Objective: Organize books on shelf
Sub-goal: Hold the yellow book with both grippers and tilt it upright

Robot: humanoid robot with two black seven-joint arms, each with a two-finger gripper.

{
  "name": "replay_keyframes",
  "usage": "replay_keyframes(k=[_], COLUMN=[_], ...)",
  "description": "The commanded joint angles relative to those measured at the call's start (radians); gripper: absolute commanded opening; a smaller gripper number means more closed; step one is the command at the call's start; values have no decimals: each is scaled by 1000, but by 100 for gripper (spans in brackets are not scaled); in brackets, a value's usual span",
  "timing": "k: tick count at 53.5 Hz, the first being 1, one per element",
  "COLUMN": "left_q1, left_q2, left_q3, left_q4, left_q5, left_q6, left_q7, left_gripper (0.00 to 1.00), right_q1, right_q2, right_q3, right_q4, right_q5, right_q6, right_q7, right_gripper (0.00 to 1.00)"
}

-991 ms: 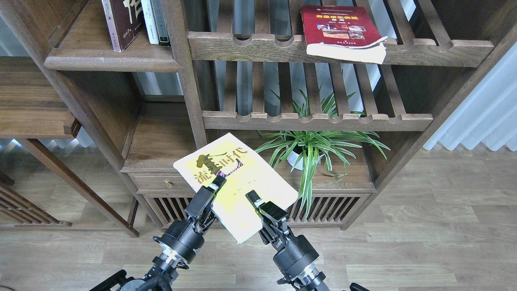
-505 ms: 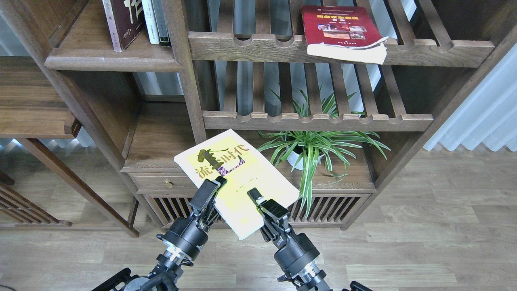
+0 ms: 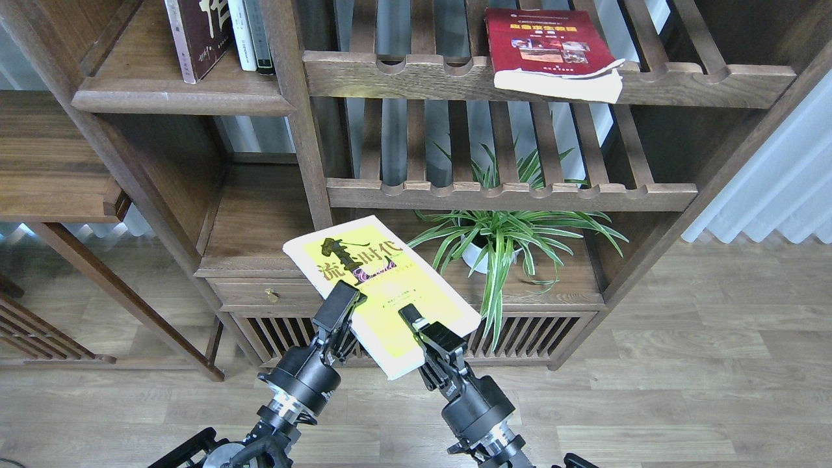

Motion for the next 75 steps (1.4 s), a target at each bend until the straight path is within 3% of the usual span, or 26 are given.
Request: replay_keyframes(k=[1,10,35,46,47,55,67,75], left_q1=[0,0,0,2,2,0,-6,-7], left_q2=[2,7,11,13,13,13,14,28], left_q3=[-1,-3,-6,-8,-8,-9,-8,-3], left_q4=[0,0,-3,-3,-3,-3,-6,-20], left_q5=[2,2,3,3,3,3,5,37], left_q6=[0,0,0,0,0,0,0,0], left_q7=[-8,-11,-40,-40,-40,-40,-40,-38], left_gripper=[24,13,9,9,9,9,9,9], right_q1=[0,2,2,6,6,6,9,9], right_q2=[-2,-4,1,-4,-5,-8,-11,-14], right_q3=[0,3,4,12,17,27,112,185], right_q4=[-2,-7,-7,-16,-19,-19,-21,-21], right_q5=[0,0,0,-1,-4,-15,-14,-12], right_q6=[0,0,0,0,0,0,0,0], right_q7=[1,1,1,1,1,1,2,2], right_gripper=[4,4,7,33,47,74,95,97])
